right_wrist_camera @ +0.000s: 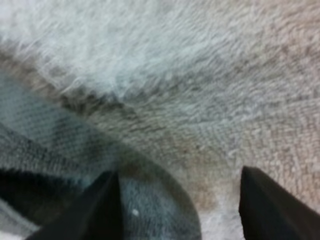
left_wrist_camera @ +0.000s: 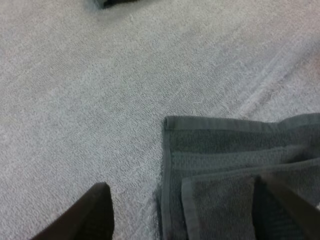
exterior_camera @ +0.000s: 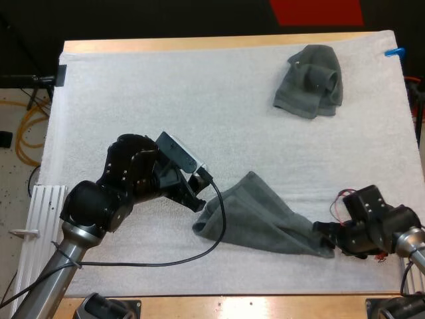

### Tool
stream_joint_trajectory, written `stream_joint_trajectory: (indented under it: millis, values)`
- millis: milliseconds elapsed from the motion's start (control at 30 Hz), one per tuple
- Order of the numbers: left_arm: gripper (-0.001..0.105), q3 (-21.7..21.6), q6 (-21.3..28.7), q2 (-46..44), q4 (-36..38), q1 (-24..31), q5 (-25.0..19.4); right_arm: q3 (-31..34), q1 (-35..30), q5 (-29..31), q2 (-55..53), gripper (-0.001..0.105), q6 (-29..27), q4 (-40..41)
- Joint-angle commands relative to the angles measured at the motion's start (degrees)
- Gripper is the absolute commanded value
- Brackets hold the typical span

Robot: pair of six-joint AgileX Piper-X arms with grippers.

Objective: Pick towel from pile fold and stack

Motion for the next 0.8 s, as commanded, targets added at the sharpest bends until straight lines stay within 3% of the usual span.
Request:
stream_joint_trajectory:
  millis: [0, 267, 433, 500, 600, 667, 767]
  values:
    - [0.058, -0.10, 0.06, -0.17, -0.21, -0.16, 0.39, 0.08, -1.60, -3.24, 0.70, 0.050, -1.92, 0.22]
    - [0.058, -0.10, 0.17, -0.17, -0.21, -0.16, 0.39, 0.08, -3.54, -13.53, 6.11, 0.050, -5.73, -0.88]
    - [0.058, -0.10, 0.17, -0.17, -0.21, -0.16, 0.39, 0.08, -3.54, -13.87, 7.95, 0.049, -5.70, -3.35]
    - [0.058, -0.10, 0.17, -0.17, -0.21, -0.16, 0.39, 0.08, -3.54, -13.71, 8.06, 0.044, -5.70, -3.79]
    - [0.058, -0.10, 0.21, -0.16, -0.21, -0.16, 0.39, 0.08, -3.54, -13.50, 8.03, 0.021, -5.95, -3.77]
    - [0.058, -0.10, 1.35, 0.18, -0.21, -0.16, 0.39, 0.08, -3.54, -12.80, 8.03, 0.000, -7.16, -3.51]
    - [0.058, -0.10, 1.60, 1.48, -0.53, -0.16, 0.39, 0.08, -3.53, -10.96, 8.02, 0.000, -9.18, -2.44]
